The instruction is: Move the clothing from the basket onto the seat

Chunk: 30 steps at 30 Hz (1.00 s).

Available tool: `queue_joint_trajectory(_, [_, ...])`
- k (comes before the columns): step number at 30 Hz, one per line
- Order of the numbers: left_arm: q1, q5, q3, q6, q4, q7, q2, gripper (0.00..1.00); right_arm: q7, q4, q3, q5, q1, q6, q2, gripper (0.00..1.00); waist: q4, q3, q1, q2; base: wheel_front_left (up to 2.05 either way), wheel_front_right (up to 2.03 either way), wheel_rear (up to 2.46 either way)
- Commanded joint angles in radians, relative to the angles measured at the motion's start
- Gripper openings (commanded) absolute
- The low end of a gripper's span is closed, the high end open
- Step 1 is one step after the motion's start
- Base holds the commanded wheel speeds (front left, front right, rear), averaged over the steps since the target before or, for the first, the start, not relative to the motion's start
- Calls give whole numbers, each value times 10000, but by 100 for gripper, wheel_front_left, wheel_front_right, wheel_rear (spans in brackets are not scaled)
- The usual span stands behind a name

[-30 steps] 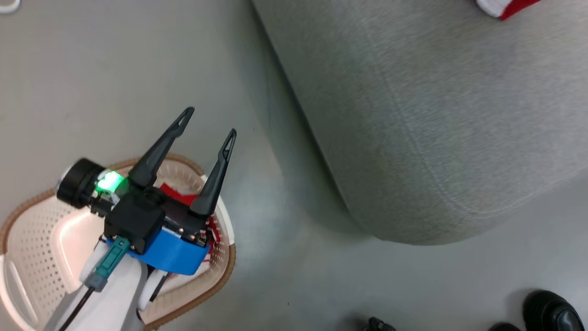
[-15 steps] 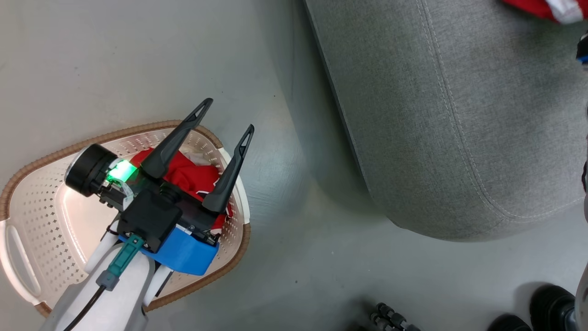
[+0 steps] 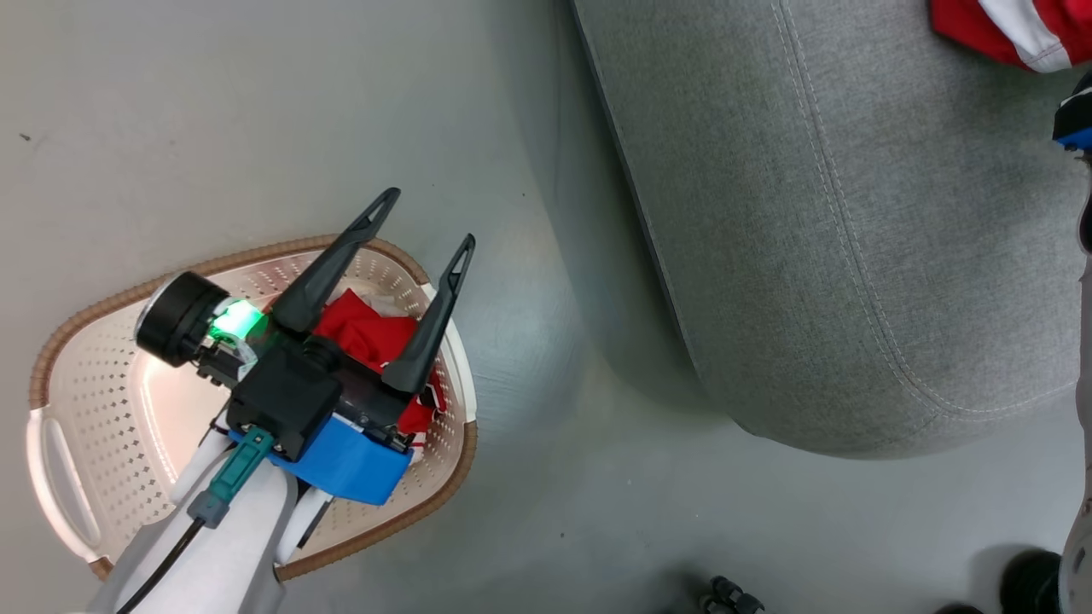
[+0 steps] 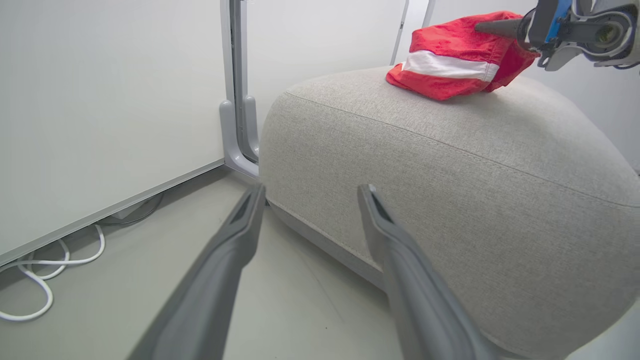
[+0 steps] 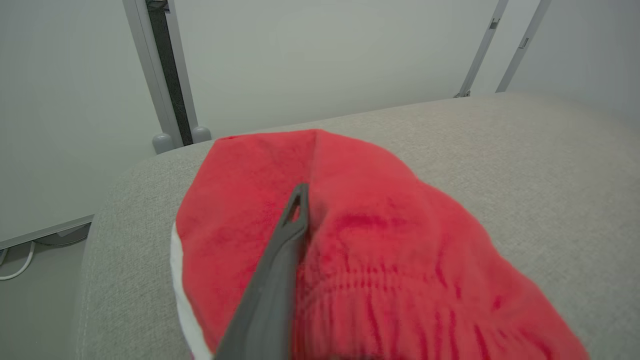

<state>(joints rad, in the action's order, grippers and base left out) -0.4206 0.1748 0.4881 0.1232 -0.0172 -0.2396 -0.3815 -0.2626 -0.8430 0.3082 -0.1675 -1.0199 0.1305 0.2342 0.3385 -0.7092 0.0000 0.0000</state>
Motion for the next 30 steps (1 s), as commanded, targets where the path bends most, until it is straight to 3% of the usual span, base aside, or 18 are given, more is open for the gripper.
queue_joint_trajectory(1, [-184,50,2,-27,-71,-89,42,100,-33,64,2,90,181,5,29,100,-77,153,0,0,0,0,0])
queue_joint_trajectory(11, [201,343,1,-121,-804,-260,678,100,-32,138,-180,254,1228,5,330,100,-550,1387,0,0,0,0,0])
queue_joint_trajectory(30, [2236,538,-1393,6,-1464,-268,2228,100,-32,1415,-1294,299,4122,5,559,100,-1313,4232,0,0,0,0,0])
